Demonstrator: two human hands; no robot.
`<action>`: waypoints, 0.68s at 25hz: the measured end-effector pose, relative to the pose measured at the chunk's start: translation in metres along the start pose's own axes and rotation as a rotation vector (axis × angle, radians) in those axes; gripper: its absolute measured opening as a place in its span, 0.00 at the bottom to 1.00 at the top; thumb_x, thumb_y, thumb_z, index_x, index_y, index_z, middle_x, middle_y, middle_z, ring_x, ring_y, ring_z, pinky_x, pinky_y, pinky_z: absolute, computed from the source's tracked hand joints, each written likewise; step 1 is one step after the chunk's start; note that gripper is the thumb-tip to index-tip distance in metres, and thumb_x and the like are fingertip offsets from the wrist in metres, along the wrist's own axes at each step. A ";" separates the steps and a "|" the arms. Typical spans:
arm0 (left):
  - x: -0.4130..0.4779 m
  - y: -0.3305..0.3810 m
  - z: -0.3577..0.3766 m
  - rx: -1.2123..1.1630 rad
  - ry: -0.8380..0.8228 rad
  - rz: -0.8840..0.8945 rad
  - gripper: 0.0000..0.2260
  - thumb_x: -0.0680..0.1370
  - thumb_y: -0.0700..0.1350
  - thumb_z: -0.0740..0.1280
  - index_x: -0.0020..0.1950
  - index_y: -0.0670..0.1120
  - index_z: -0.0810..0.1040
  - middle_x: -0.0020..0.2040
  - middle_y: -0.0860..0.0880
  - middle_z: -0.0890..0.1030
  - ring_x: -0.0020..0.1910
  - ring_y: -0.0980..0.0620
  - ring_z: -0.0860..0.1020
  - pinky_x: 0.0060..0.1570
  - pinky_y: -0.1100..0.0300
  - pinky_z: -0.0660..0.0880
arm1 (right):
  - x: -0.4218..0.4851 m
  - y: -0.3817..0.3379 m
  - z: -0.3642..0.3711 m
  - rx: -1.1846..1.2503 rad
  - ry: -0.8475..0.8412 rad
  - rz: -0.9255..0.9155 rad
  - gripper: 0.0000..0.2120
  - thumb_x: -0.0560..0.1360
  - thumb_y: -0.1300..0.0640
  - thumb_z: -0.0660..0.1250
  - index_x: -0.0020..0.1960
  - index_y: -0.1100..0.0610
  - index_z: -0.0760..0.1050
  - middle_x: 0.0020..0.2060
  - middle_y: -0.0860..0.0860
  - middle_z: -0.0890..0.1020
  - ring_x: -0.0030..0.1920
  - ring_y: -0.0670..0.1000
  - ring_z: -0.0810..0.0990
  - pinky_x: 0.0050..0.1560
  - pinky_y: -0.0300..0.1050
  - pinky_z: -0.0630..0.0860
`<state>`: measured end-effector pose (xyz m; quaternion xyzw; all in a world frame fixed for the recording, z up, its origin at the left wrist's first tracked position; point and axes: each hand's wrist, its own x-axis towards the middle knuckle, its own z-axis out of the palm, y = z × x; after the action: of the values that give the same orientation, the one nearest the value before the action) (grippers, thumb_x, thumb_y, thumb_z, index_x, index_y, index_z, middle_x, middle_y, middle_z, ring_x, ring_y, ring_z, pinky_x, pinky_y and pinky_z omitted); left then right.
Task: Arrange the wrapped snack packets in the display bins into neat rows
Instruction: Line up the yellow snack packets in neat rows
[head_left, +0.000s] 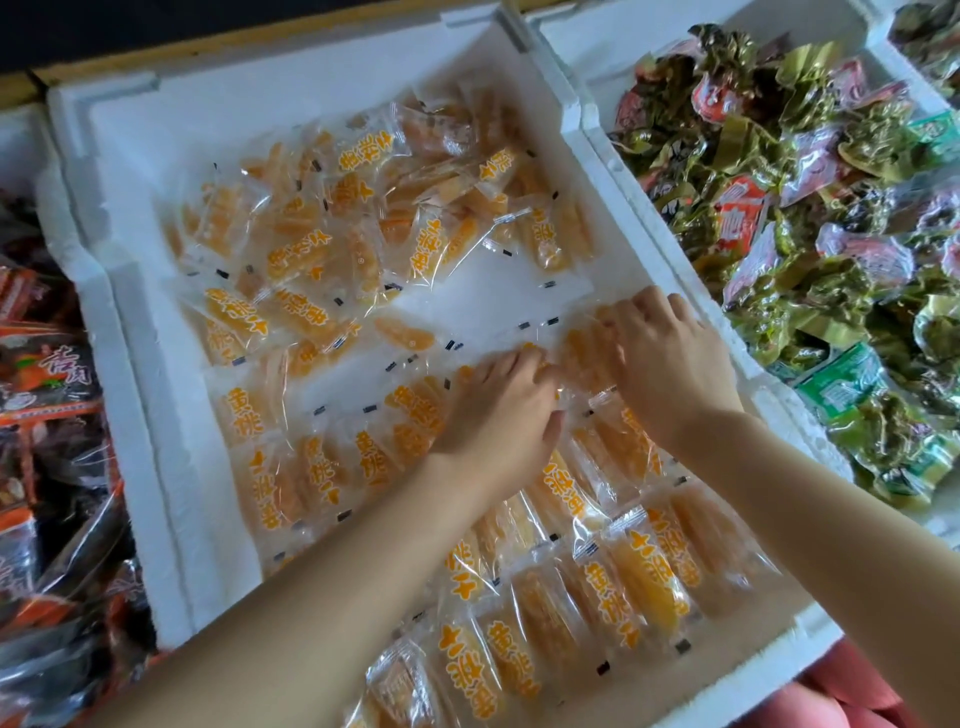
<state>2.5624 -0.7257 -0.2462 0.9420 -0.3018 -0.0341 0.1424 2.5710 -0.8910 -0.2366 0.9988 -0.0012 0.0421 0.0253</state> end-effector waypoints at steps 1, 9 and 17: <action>0.003 -0.006 -0.005 -0.059 0.033 -0.019 0.16 0.80 0.44 0.60 0.67 0.42 0.71 0.66 0.45 0.70 0.66 0.45 0.68 0.65 0.54 0.63 | 0.005 -0.003 -0.002 0.070 -0.002 -0.011 0.13 0.77 0.60 0.61 0.61 0.60 0.72 0.57 0.58 0.73 0.57 0.59 0.72 0.46 0.52 0.73; 0.032 -0.066 -0.038 -0.197 0.294 -0.389 0.26 0.78 0.42 0.65 0.75 0.44 0.61 0.72 0.44 0.64 0.72 0.46 0.61 0.69 0.55 0.60 | 0.073 -0.035 0.012 0.443 -0.038 0.091 0.28 0.79 0.63 0.56 0.75 0.63 0.50 0.71 0.59 0.60 0.71 0.57 0.61 0.68 0.44 0.57; 0.072 -0.074 -0.033 -0.583 0.374 -0.718 0.24 0.78 0.42 0.66 0.71 0.41 0.61 0.60 0.43 0.74 0.54 0.48 0.74 0.46 0.65 0.67 | 0.100 -0.044 0.010 0.597 -0.058 0.208 0.22 0.77 0.51 0.65 0.64 0.63 0.62 0.58 0.62 0.72 0.58 0.62 0.73 0.50 0.51 0.69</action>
<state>2.6670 -0.7019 -0.2341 0.8974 0.0944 0.0058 0.4310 2.6711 -0.8474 -0.2401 0.9573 -0.0918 0.0144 -0.2737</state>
